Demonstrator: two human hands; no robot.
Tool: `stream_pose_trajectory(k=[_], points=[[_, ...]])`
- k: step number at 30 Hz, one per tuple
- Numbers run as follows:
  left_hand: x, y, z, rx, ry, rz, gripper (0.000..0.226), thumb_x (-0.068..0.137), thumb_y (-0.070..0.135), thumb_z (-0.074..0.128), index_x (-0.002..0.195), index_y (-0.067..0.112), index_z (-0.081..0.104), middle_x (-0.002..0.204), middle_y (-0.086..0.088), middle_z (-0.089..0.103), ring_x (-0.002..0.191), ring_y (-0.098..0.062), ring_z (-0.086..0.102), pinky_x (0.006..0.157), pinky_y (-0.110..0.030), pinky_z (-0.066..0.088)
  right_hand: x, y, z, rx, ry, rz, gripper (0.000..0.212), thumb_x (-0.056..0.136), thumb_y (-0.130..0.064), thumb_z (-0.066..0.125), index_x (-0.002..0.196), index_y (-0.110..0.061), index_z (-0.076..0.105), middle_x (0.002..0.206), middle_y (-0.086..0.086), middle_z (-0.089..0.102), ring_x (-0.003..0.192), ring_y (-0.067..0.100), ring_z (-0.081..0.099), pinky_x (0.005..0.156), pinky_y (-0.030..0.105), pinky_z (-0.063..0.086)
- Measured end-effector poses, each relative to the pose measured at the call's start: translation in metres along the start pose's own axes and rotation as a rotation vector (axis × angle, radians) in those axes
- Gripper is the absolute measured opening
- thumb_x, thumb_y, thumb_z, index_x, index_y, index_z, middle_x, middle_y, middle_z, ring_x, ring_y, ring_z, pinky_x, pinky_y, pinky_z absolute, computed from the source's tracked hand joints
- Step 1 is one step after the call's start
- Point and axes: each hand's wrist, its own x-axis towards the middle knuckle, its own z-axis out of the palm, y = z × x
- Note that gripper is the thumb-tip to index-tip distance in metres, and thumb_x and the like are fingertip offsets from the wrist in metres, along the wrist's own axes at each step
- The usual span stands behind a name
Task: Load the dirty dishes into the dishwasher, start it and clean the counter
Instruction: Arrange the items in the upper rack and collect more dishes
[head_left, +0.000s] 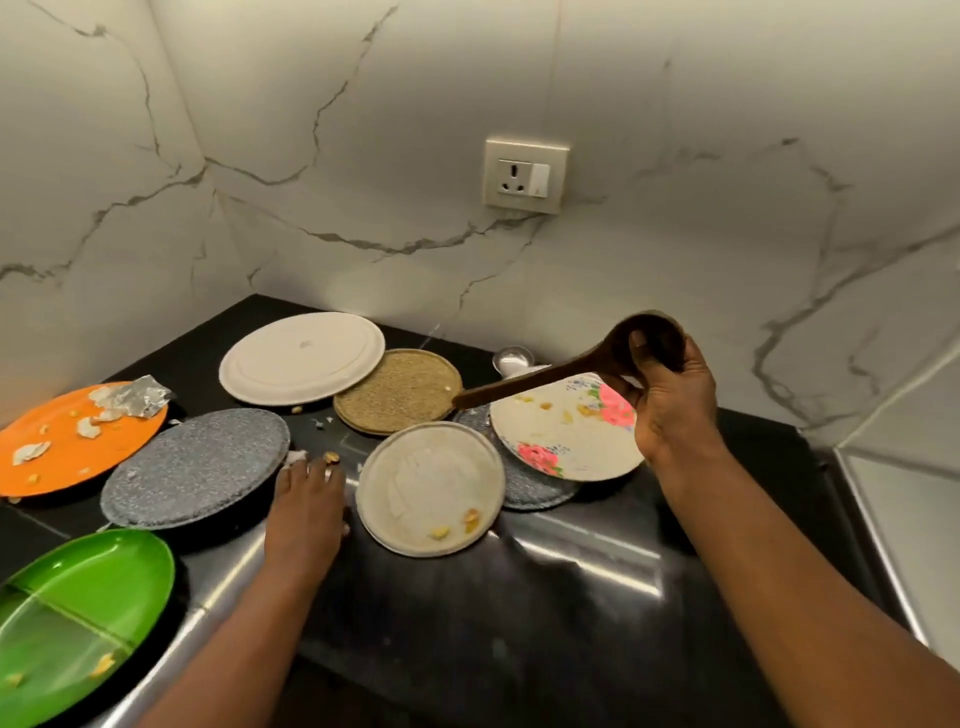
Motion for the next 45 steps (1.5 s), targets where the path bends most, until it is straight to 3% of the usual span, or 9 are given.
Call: stream_pose_trajectory(k=[4, 9, 17, 22, 24, 30, 35, 43, 45], points=[[-0.049, 0.048, -0.004, -0.094, 0.185, 0.038, 0.047, 0.054, -0.003, 0.080, 0.098, 0.004, 0.067, 0.096, -0.020, 0.063, 0.087, -0.040, 0.061, 0.077, -0.047, 0.050, -0.041, -0.030, -0.056, -0.022, 0.002, -0.018, 0.022, 0.087, -0.007, 0.067, 0.102, -0.022, 0.063, 0.101, 0.002, 0.070, 0.089, 0.023, 0.069, 0.062, 0.035, 0.058], [-0.130, 0.110, -0.019, -0.171, 0.198, 0.144, 0.041, 0.057, -0.002, 0.078, 0.095, 0.009, 0.067, 0.094, -0.014, 0.065, 0.084, -0.036, 0.062, 0.076, -0.043, 0.052, -0.102, -0.056, -0.125, -0.096, 0.050, 0.018, 0.019, 0.086, -0.010, 0.069, 0.102, -0.020, 0.064, 0.092, 0.002, 0.072, 0.076, 0.022, 0.071, 0.059, 0.038, 0.058], [-0.228, 0.153, -0.029, -0.179, 0.187, 0.342, 0.048, 0.066, -0.001, 0.075, 0.111, 0.009, 0.066, 0.109, -0.012, 0.063, 0.102, -0.032, 0.061, 0.093, -0.045, 0.047, -0.222, -0.092, -0.218, -0.268, 0.084, -0.016, 0.021, 0.085, -0.017, 0.071, 0.104, -0.018, 0.063, 0.104, 0.008, 0.070, 0.094, 0.021, 0.069, 0.059, 0.030, 0.056], [-0.291, 0.181, -0.033, -0.224, 0.164, 0.459, 0.043, 0.070, -0.002, 0.070, 0.111, 0.010, 0.065, 0.105, -0.012, 0.063, 0.095, -0.033, 0.062, 0.084, -0.044, 0.050, -0.311, -0.092, -0.279, -0.324, 0.192, -0.043, 0.018, 0.085, -0.019, 0.073, 0.102, -0.017, 0.066, 0.098, 0.009, 0.072, 0.091, 0.025, 0.069, 0.068, 0.043, 0.059], [-0.319, 0.191, -0.035, -0.266, 0.155, 0.500, 0.040, 0.072, -0.001, 0.068, 0.110, 0.010, 0.064, 0.106, -0.012, 0.062, 0.093, -0.034, 0.060, 0.080, -0.043, 0.049, -0.349, -0.089, -0.296, -0.302, 0.239, -0.053, 0.017, 0.086, -0.014, 0.071, 0.102, -0.011, 0.065, 0.091, 0.009, 0.071, 0.082, 0.021, 0.069, 0.062, 0.039, 0.058], [-0.449, 0.205, -0.003, -0.299, 0.016, 0.701, 0.039, 0.081, 0.006, 0.067, 0.120, 0.007, 0.062, 0.116, -0.015, 0.059, 0.103, -0.038, 0.056, 0.086, -0.047, 0.046, -0.506, -0.059, -0.362, -0.234, 0.449, -0.038, 0.013, 0.089, -0.008, 0.067, 0.100, -0.008, 0.062, 0.084, 0.012, 0.067, 0.066, 0.017, 0.066, 0.047, 0.026, 0.050], [-0.543, 0.231, 0.021, -0.191, -0.200, 0.824, 0.029, 0.090, 0.015, 0.055, 0.118, 0.009, 0.057, 0.116, -0.012, 0.054, 0.107, -0.033, 0.052, 0.087, -0.042, 0.043, -0.621, -0.077, -0.433, -0.310, 0.650, 0.032, 0.019, 0.090, -0.011, 0.067, 0.109, -0.010, 0.063, 0.096, 0.014, 0.069, 0.081, 0.026, 0.069, 0.058, 0.033, 0.056], [-0.648, 0.313, 0.035, -0.237, -0.398, 0.996, 0.040, 0.092, 0.016, 0.049, 0.132, 0.014, 0.049, 0.132, -0.008, 0.049, 0.120, -0.029, 0.048, 0.095, -0.040, 0.044, -0.720, -0.133, -0.521, -0.322, 0.918, 0.010, 0.020, 0.090, -0.007, 0.066, 0.109, -0.013, 0.063, 0.110, 0.020, 0.067, 0.096, 0.036, 0.067, 0.070, 0.043, 0.060], [-0.672, 0.341, 0.039, -0.238, -0.440, 1.069, 0.043, 0.092, 0.016, 0.049, 0.134, 0.014, 0.047, 0.135, -0.009, 0.048, 0.121, -0.029, 0.048, 0.097, -0.040, 0.042, -0.734, -0.149, -0.541, -0.316, 0.973, -0.019, 0.027, 0.090, -0.007, 0.065, 0.116, -0.010, 0.061, 0.110, 0.018, 0.068, 0.093, 0.032, 0.068, 0.064, 0.038, 0.059]])
